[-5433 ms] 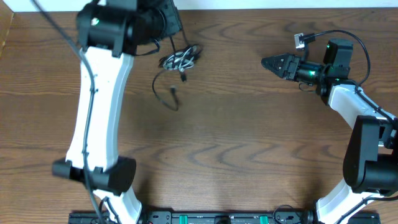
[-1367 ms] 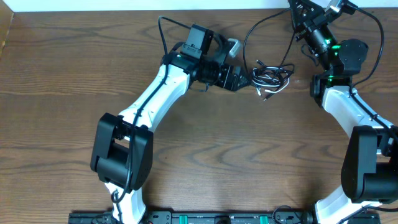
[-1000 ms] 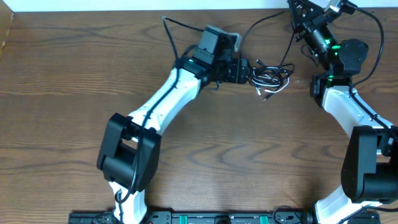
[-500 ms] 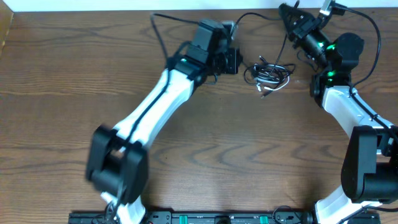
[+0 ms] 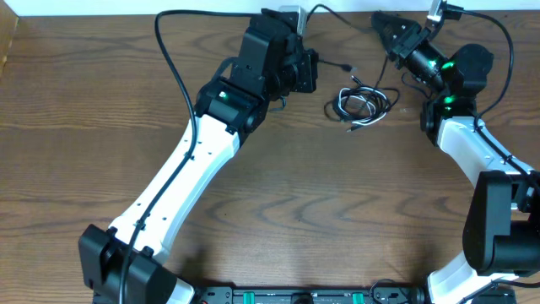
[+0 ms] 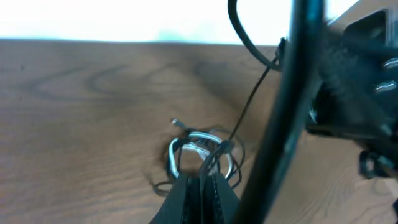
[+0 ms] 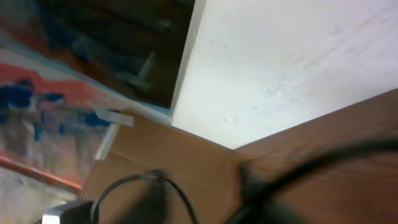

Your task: Untangle cables

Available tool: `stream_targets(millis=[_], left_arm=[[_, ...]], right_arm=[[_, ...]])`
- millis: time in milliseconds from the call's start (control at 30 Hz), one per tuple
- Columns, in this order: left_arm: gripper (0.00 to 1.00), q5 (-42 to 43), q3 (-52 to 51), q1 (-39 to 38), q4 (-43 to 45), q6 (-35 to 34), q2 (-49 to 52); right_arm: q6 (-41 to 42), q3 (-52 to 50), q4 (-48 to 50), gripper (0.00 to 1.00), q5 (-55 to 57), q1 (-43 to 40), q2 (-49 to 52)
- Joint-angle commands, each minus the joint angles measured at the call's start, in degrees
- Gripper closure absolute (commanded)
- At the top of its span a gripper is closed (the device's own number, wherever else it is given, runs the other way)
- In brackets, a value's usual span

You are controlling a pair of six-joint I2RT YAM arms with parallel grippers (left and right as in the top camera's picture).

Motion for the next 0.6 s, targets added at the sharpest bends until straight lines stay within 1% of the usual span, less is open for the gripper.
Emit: stream_targets(millis=[0, 33, 100, 167, 200, 300, 433, 500, 567], left_arm=[[0.93, -2.7, 0.1, 0.0, -2.1, -0.2, 0.2], [0.93, -3.5, 0.1, 0.0, -2.8, 0.0, 0.2], [0.93, -5.6, 0.1, 0.0, -3.9, 0.2, 0.4], [0.93, -8.9, 0.1, 0.1, -4.5, 0.2, 0.9], [0.93, -10.3, 0.1, 0.1, -4.6, 0.3, 1.5], [0.93, -10.4, 0.1, 0.1, -4.5, 1.3, 3.5], [0.93, -11.0, 0.1, 0.1, -4.4, 1.8, 7.2], [0.93, -11.0, 0.1, 0.1, -4.3, 2.2, 9.1], [0.93, -11.0, 0.1, 0.2, -4.1, 2.2, 11.2]], right_arm=[[-4.8, 0.6, -2.3, 0.37, -1.9, 0.9, -0.7], [-6.4, 0.6, -3.7, 0.31, -2.6, 0.9, -0.7], [-11.8, 0.6, -7.0, 0.24, -4.7, 0.9, -0.7], [-18.0, 0.6, -11.3, 0.2, -6.8, 0.9, -0.7], [-20.4, 0.6, -15.3, 0.2, -8.2, 0.9, -0.7], [-23.5, 0.6, -21.2, 0.17, -9.9, 0.9, -0.7], [-28.0, 0.6, -29.3, 0.1, -8.4, 0.8, -0.7], [-31.9, 0.6, -33.7, 0.01, -6.9, 0.8, -0.7], [-35.8, 0.6, -37.4, 0.01, -6.6, 0.8, -0.7]])
